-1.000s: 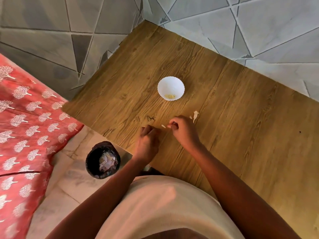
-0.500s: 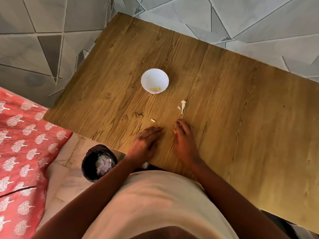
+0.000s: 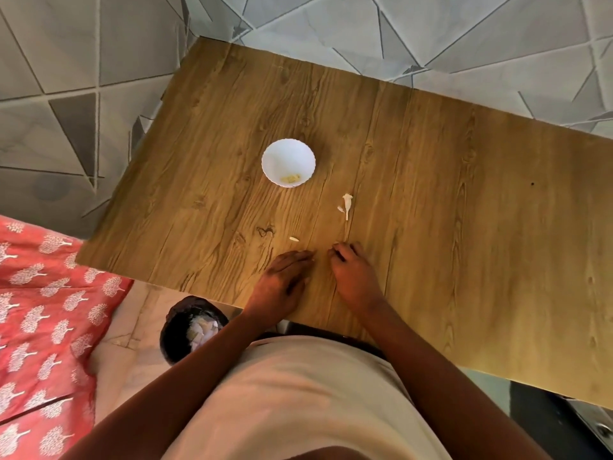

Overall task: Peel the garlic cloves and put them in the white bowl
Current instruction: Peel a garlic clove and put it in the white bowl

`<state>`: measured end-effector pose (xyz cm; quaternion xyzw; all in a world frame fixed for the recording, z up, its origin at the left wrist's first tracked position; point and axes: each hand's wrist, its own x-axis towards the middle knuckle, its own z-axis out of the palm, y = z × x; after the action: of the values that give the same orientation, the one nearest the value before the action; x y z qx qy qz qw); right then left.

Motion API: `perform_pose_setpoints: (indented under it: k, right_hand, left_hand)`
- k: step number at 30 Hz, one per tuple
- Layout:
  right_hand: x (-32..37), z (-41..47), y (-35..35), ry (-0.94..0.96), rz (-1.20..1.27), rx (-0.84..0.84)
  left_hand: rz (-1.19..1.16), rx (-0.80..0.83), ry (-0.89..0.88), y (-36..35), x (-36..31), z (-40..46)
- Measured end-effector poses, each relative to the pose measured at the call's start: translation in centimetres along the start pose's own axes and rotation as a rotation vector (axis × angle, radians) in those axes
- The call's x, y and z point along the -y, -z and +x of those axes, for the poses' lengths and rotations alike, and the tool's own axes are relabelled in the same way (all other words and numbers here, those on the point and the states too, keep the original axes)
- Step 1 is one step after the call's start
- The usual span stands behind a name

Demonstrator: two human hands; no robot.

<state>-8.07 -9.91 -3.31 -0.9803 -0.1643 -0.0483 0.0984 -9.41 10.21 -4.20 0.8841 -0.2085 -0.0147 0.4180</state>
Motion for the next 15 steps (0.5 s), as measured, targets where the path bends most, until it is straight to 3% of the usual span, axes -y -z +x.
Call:
perform_pose_setpoints:
  k: [2, 5, 8, 11, 13, 15]
  right_hand:
    - [0.6, 0.4, 0.5, 0.02, -0.02, 0.017]
    - [1.3, 0.7, 0.8, 0.024, 0.031, 0.072]
    - [1.5, 0.5, 1.2, -0.061, 0.38, 0.08]
    - [2.1, 1.2, 3.1, -0.15, 0.779, -0.106]
    - [2.4, 1.9, 4.0, -0.118, 0.858, -0.198]
    - [2.4, 2.6, 4.4, -0.032, 0.816, -0.22]
  left_hand:
    - [-0.038, -0.031, 0.049, 0.1, -0.2, 0.3]
    - [-0.128, -0.123, 0.267, 0.3, -1.0, 1.0]
    - [-0.308, -0.182, 0.455, 0.4, -2.0, 2.4]
    - [-0.858, -0.237, 0.721, 0.4, -3.3, 4.9]
    - [-1.372, -0.169, 0.889, 0.5, -4.2, 6.2]
    - [-1.695, -0.055, 0.929, 0.4, -4.4, 6.8]
